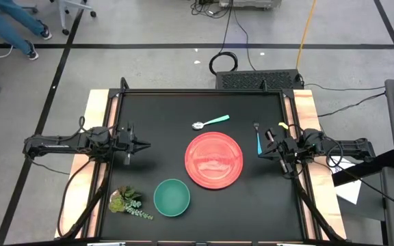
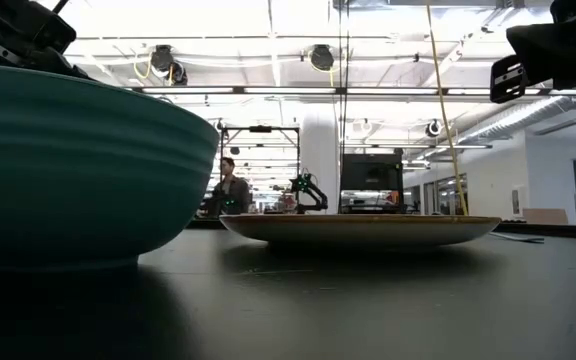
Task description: Set table place
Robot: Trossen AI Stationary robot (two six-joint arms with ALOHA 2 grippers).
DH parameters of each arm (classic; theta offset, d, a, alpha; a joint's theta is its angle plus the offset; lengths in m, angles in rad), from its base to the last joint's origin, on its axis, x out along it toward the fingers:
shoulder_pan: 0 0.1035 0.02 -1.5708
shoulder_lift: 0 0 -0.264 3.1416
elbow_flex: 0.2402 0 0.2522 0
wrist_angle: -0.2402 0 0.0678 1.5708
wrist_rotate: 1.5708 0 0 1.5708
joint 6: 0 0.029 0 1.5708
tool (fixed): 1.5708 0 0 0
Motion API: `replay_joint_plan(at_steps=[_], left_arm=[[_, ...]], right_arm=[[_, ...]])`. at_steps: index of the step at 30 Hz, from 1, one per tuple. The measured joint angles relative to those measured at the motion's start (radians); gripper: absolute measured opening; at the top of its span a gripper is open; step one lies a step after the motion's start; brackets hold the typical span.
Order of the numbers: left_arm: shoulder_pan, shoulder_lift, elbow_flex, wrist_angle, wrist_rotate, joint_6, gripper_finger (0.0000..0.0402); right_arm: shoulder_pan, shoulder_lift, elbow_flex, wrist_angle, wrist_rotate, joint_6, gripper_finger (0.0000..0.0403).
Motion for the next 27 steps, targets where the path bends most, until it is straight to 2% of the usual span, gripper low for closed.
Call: replay_joint_plan(at_steps=[17, 27], left_arm=[[0.0, 0.0, 0.0, 0.0, 0.0, 0.0, 0.0033], [0.0, 0.0, 0.0, 0.084, 0.0, -0.007, 0.0033]], right_arm=[[0.0, 0.0, 0.0, 0.0, 0.0, 0.0, 0.0], [0.0, 0.0, 0.0, 0.0, 0.0, 0.0, 0.0]])
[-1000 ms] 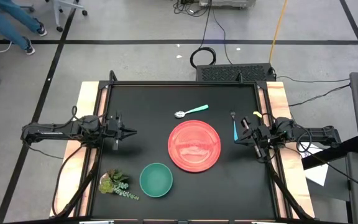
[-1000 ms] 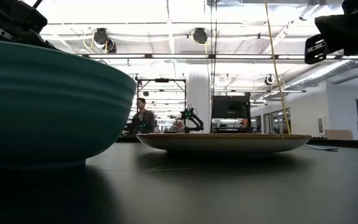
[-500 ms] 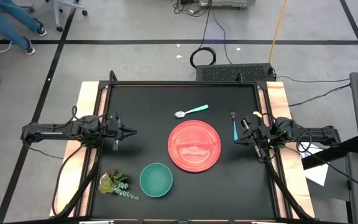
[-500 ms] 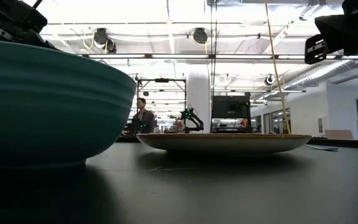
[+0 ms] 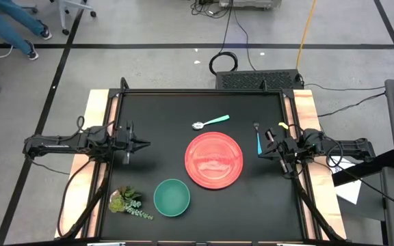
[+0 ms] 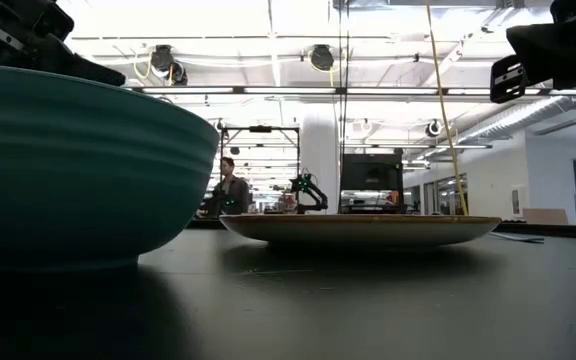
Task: Set table place
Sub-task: Put the green bowl on the orange plate
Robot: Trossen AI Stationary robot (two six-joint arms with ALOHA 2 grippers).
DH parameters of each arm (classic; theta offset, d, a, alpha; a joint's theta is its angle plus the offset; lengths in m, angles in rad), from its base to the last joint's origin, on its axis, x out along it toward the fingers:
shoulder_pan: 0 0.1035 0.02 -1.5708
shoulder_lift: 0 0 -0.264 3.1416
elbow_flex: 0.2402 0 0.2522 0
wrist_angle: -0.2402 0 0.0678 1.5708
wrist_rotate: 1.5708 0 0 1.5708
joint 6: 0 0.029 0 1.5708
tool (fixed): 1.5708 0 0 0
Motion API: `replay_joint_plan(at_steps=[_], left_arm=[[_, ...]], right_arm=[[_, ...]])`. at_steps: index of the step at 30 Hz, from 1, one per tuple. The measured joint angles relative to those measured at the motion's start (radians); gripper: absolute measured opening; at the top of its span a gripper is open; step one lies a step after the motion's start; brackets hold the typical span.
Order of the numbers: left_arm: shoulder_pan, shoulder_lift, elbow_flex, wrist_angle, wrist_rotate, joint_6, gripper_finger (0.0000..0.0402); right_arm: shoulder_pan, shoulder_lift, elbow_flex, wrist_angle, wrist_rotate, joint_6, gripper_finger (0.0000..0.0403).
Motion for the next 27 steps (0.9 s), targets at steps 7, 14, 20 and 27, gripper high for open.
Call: replay_joint_plan(at_steps=[7, 14, 20, 27], left_arm=[[0.0, 0.0, 0.0, -0.002, 0.0, -0.001, 0.0033], [0.0, 0.0, 0.0, -0.001, 0.0, 0.009, 0.0033], [0.0, 0.0, 0.0, 0.064, 0.0, -0.037, 0.0033], [0.0, 0.0, 0.0, 0.137, 0.086, -0.084, 0.0033]], right_arm=[[0.0, 0.0, 0.0, 0.0, 0.0, 0.0, 0.0], [0.0, 0.0, 0.0, 0.0, 0.0, -0.029, 0.0], [0.0, 0.0, 0.0, 0.0, 0.0, -0.025, 0.0], [0.0, 0.0, 0.0, -0.001, 0.0, -0.029, 0.0]])
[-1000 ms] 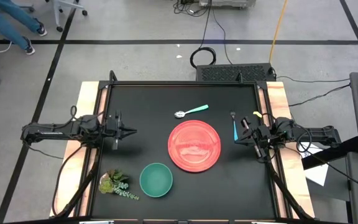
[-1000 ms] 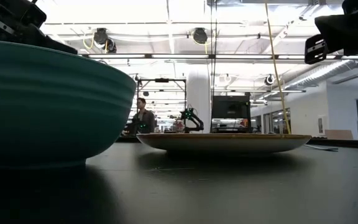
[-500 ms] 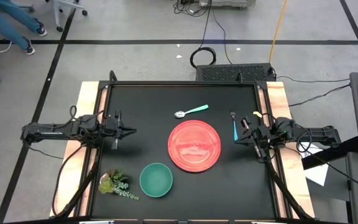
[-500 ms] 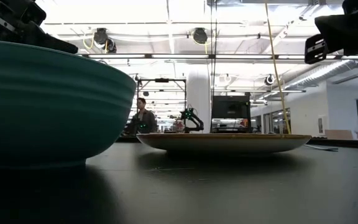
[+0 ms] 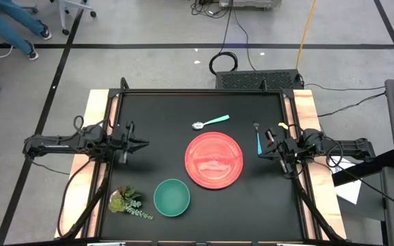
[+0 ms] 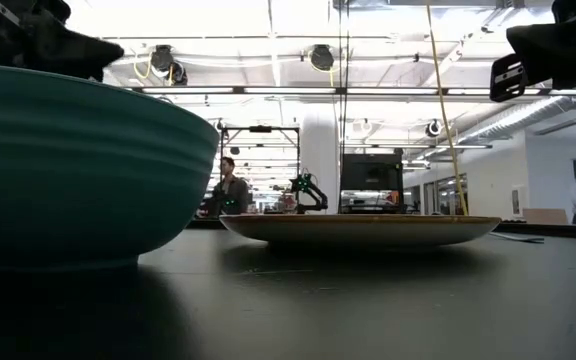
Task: Set table place
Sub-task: Put the green bowl on the orange plate
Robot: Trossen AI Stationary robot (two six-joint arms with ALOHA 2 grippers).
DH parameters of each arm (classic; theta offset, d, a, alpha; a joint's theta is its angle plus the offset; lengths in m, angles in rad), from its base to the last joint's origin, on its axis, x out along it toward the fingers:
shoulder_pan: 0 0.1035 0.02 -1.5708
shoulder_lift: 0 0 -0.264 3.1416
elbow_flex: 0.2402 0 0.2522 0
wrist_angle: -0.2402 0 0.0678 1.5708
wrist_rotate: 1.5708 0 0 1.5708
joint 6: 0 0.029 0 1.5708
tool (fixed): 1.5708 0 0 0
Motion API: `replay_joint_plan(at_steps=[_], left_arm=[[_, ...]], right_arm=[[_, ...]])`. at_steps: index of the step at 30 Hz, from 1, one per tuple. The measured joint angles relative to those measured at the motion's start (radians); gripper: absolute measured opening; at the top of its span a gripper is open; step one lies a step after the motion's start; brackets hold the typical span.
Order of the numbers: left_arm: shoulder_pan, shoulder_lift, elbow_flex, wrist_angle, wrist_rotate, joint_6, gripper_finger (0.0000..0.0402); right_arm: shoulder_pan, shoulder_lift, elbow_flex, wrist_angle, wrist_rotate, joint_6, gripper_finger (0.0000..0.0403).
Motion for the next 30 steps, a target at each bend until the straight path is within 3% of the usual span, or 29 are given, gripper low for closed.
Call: replay_joint_plan(at_steps=[5, 11, 30], left_arm=[[0.0, 0.0, 0.0, 0.066, 0.082, -0.027, 0.0033], [0.0, 0.041, 0.0, 0.112, 0.09, -0.083, 0.0033], [-0.021, 0.44, 0.237, 0.095, 0.172, 0.005, 0.0033]], right_arm=[[0.0, 0.0, 0.0, 0.0, 0.0, -0.005, 0.0], [0.0, 0.0, 0.0, 0.0, 0.0, -0.041, 0.0], [0.0, 0.0, 0.0, 0.0, 0.001, -0.062, 0.0]])
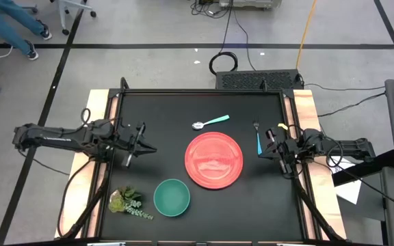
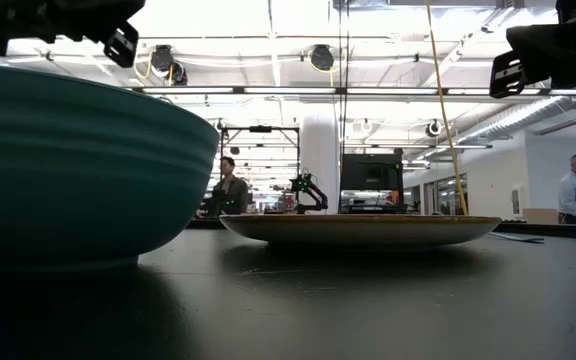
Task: Set table place
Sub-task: Put the green bowl on the orange plate
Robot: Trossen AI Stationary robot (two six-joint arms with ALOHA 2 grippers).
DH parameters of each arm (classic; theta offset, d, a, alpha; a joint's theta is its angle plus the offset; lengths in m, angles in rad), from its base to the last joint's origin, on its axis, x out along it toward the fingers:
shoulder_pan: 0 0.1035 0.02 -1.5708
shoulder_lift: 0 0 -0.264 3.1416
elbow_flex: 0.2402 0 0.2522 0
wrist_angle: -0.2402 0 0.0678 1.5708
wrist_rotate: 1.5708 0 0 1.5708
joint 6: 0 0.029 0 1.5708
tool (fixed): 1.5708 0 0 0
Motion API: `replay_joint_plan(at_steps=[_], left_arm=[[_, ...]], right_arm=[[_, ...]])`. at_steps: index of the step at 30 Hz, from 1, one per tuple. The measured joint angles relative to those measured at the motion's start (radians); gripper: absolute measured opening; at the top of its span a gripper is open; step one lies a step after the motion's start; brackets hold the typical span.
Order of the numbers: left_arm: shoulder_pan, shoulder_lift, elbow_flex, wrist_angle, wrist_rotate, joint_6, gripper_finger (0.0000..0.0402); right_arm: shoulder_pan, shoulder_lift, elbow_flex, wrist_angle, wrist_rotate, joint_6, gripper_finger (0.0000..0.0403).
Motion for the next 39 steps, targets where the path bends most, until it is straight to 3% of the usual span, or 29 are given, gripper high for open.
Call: replay_joint_plan(at_steps=[7, 13, 36, 39], left_arm=[[-0.059, 0.165, 0.03, 0.007, 0.017, 0.004, 0.0032], [-0.124, 0.247, 0.04, 0.11, 0.017, 0.01, 0.0032], [-0.23, 0.295, 0.041, 0.303, 0.005, 0.053, 0.0033], [-0.239, 0.296, 0.085, 0.255, 0.009, 0.061, 0.0033]], right_arm=[[0.0, 0.0, 0.0, 0.0, 0.0, 0.0, 0.0], [0.0, 0.0, 0.0, 0.0, 0.0, 0.003, 0.0], [0.0, 0.0, 0.0, 0.0, 0.003, 0.003, 0.0], [0.0, 0.0, 0.0, 0.0, 0.003, 0.003, 0.0]])
